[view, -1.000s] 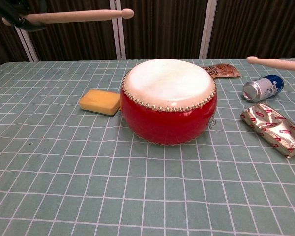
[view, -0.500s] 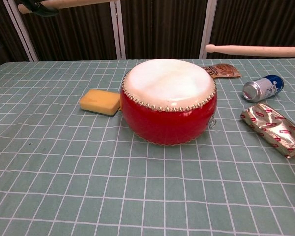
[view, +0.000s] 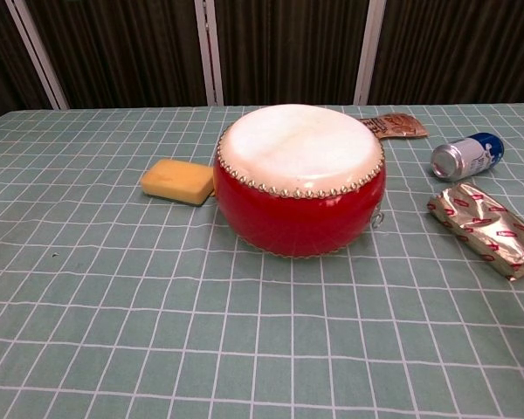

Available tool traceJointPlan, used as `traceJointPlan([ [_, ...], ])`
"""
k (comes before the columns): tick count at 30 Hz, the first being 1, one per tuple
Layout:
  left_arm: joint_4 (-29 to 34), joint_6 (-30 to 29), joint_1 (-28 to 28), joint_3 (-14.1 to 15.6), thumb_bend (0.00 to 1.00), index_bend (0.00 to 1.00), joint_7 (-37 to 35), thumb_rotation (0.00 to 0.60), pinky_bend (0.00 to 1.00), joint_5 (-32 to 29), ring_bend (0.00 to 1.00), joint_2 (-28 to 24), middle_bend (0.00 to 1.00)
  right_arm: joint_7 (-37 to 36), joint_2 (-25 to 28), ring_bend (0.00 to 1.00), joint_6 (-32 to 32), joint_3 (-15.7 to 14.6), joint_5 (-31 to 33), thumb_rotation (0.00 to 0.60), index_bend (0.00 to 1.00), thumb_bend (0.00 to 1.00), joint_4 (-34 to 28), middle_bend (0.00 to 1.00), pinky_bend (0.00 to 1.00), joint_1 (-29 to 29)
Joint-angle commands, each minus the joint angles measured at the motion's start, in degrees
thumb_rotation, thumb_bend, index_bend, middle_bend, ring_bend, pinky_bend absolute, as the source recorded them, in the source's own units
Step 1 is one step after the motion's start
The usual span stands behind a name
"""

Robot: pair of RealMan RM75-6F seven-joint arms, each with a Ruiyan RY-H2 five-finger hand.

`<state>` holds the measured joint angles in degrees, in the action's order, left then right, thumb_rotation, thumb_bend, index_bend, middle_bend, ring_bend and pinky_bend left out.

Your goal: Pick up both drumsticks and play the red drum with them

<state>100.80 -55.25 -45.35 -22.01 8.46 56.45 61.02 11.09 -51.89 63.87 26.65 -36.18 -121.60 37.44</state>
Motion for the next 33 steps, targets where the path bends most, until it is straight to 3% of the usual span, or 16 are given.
traceJointPlan([
  [1, -0.71, 0.59, 0.61, 0.77, 0.5, 0.77, -1.29, 0.6, 1.0, 1.43, 1.0, -0.69, 1.0, 7.02, -6.79, 1.0, -0.48, -4.75, 2.31, 0.6, 0.98, 0.58, 4.64, 1.0, 1.0, 4.45],
  [8, -2.42, 1.48, 2.21, 2.54, 0.5, 0.77, -5.28, 0.6, 1.0, 4.47, 1.0, -1.62, 1.0, 25.68, -25.11, 1.0, 3.68, -14.62, 8.65, 0.6, 0.98, 0.58, 18.54, 1.0, 1.0, 12.99],
  [13, -4.91, 2.69, 2.58, 3.87, 0.5, 0.77, -7.05, 0.6, 1.0, 5.37, 1.0, -1.05, 1.0, 43.05, -34.21, 1.0, 12.7, -23.56, 2.96, 0.6, 0.99, 0.58, 29.98, 1.0, 1.0, 16.1],
  [14, -5.63, 2.95, 2.52, 4.13, 0.5, 0.77, -7.18, 0.6, 1.0, 5.36, 1.0, -0.68, 1.0, 43.37, -35.41, 1.0, 14.19, -23.57, 2.04, 0.6, 0.99, 0.58, 31.21, 1.0, 1.0, 15.75],
  [17, -6.89, 3.12, 2.28, 4.52, 0.51, 0.77, -7.14, 0.6, 1.0, 5.27, 1.0, 0.3, 1.0, 39.12, -35.37, 1.0, 16.25, -19.86, 2.14, 0.6, 0.99, 0.58, 30.67, 1.0, 1.0, 14.08],
  [23, -5.82, 2.23, 1.3, 4.4, 0.5, 0.77, -4.78, 0.6, 1.0, 5.08, 1.0, 1.3, 1.0, 30.2, -27.99, 1.0, 19.72, -14.5, -0.95, 0.6, 0.99, 0.58, 23.71, 1.0, 1.0, 10.25],
  [28, -2.37, 0.56, -0.16, 3.73, 0.51, 0.77, -0.1, 0.6, 1.0, 2.92, 1.0, 2.01, 1.0, 23.33, -20.35, 1.0, 20.96, -13.29, -4.99, 0.6, 0.99, 0.58, 16.83, 1.0, 1.0, 5.38],
  [33, 1.07, -2.53, -1.76, 1.95, 0.5, 0.77, 3.56, 0.6, 1.0, 0.72, 1.0, 3.37, 1.0, 18.35, -16.31, 1.0, 20.26, -13.52, -7.3, 0.6, 0.99, 0.59, 14.19, 1.0, 1.0, 1.6],
])
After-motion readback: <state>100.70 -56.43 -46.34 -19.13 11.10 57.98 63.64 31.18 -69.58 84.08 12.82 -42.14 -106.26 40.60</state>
